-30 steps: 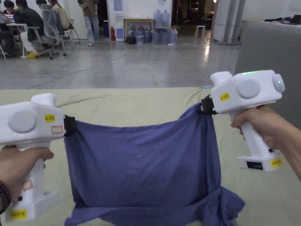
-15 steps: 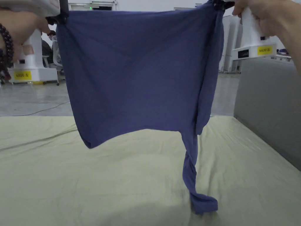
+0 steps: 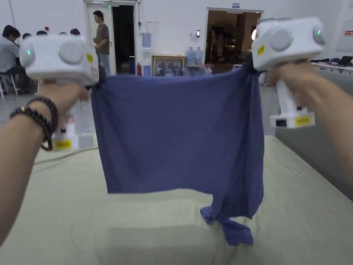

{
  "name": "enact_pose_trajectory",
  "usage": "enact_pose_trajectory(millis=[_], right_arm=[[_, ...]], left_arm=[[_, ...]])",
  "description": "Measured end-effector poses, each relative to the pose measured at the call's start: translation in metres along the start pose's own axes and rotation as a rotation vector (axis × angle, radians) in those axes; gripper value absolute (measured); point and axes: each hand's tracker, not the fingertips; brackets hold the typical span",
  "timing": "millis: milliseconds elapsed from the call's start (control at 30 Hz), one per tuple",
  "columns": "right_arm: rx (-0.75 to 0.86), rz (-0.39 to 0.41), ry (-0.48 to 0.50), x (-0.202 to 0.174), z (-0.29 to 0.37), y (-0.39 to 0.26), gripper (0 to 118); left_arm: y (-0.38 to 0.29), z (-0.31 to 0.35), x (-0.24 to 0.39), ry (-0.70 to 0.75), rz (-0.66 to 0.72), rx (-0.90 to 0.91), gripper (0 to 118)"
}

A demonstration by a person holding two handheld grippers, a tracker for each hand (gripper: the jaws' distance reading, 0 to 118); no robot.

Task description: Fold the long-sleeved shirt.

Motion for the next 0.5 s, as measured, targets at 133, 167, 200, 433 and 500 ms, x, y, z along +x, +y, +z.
enact_pose_trajectory(millis=[133, 167, 200, 433, 500], right_arm=[[-0.082, -0.073, 0.038, -0.001, -0.019, -0.062, 0], [-0.095, -0.072, 0.048, 0.0, -0.021, -0.074, 0], [-0.113, -0.058, 0.041, 0.0, -0.021, -0.083, 0], [-0.084, -0.067, 0.1, 0.008, 0.032, -0.101, 0], [-0.065, -0.059, 0.12, 0.006, 0.06, -0.105, 0]], left_arm=[[-0.052, -0.033, -0.019, -0.027, 0.066, -0.077, 2], [-0.065, -0.035, -0.021, -0.023, 0.058, -0.094, 2], [-0.075, -0.035, -0.024, -0.022, 0.047, -0.112, 2], [-0.08, 0.008, -0.044, -0.059, 0.077, -0.104, 2], [-0.082, 0.031, -0.044, -0.071, 0.05, -0.081, 2]])
